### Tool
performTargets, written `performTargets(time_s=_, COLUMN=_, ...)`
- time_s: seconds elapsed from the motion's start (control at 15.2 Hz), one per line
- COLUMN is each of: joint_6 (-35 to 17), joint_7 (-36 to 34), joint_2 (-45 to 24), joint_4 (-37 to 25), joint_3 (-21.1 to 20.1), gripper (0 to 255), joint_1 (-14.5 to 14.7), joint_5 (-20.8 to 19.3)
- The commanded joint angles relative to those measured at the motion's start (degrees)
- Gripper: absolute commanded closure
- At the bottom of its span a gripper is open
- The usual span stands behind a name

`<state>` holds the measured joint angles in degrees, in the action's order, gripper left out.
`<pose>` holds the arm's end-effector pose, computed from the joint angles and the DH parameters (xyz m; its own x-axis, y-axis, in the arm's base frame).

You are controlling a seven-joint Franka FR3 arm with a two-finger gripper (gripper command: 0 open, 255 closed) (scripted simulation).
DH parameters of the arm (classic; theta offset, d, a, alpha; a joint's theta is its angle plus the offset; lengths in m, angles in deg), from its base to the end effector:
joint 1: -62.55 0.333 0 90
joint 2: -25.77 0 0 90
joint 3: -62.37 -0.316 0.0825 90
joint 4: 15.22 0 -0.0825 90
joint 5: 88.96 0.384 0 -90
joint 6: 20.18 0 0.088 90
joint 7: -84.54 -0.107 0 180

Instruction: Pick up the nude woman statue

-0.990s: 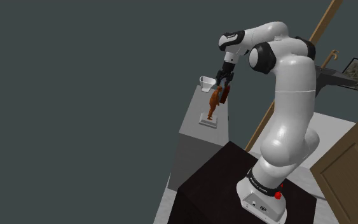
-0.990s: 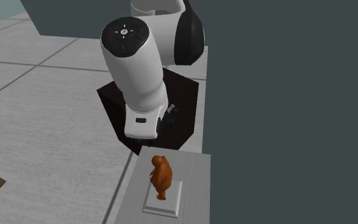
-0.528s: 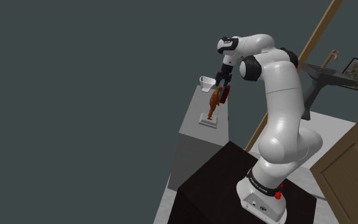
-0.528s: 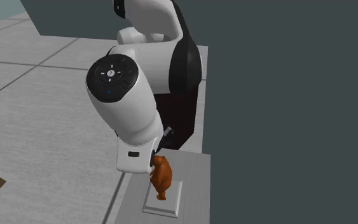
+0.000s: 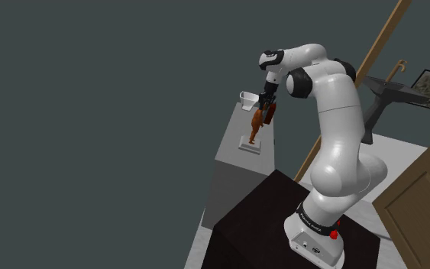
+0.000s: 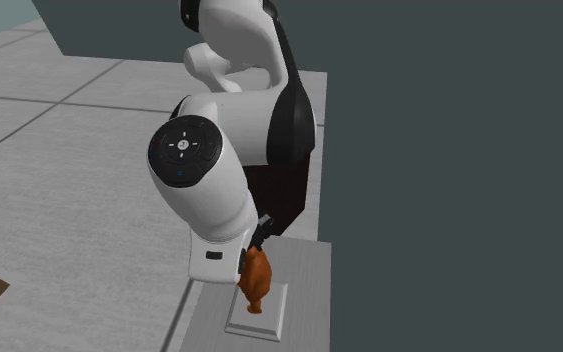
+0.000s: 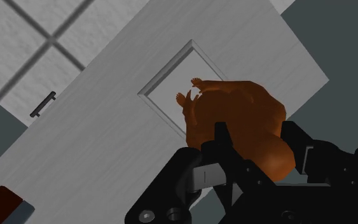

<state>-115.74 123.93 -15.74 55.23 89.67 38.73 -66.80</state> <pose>0.5380 -0.4721 0.3557 0.9723 -0.1974 -0.1255 -0.2179 -0.9593 -0.1794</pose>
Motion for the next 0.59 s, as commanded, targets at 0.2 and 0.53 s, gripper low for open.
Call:
performTargets(time_s=0.2, joint_6=-0.1, joint_7=0.0, joint_2=0.0, joint_4=0.1, joint_3=0.0, gripper=255, joint_1=0.0, joint_5=0.0)
performTargets(time_s=0.53, joint_6=0.6, joint_7=-0.1, joint_2=0.2, joint_4=-0.5, joint_3=0.0, gripper=255, joint_1=-0.1, joint_5=-0.1)
